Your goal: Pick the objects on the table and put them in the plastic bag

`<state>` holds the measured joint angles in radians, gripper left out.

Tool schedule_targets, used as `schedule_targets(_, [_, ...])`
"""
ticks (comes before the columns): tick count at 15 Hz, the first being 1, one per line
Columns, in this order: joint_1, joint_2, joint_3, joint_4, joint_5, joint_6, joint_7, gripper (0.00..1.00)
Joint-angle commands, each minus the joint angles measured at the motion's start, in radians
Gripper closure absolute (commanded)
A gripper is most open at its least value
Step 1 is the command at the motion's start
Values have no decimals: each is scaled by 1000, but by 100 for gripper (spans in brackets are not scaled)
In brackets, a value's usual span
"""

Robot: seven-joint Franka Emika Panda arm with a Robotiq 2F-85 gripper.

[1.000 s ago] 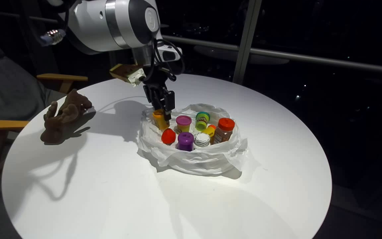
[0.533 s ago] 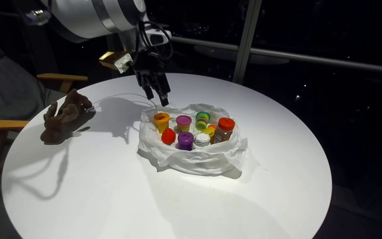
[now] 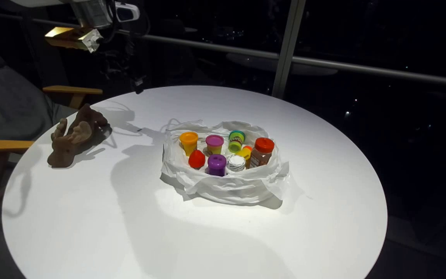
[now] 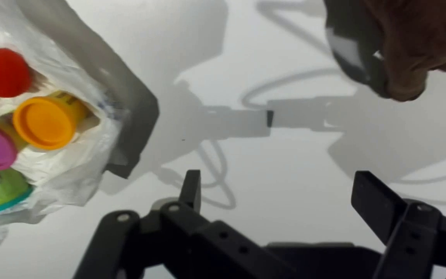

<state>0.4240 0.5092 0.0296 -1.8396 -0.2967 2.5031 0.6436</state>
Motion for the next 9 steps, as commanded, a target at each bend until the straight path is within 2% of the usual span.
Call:
schedule_targets(1, [-21,90,92,100,80,0,-193,0])
schedule_targets(6, [-41,177,189,171,182,-61,-480,0])
schedule_targets(9, [-35,190,200,194,185,-140,-574,0])
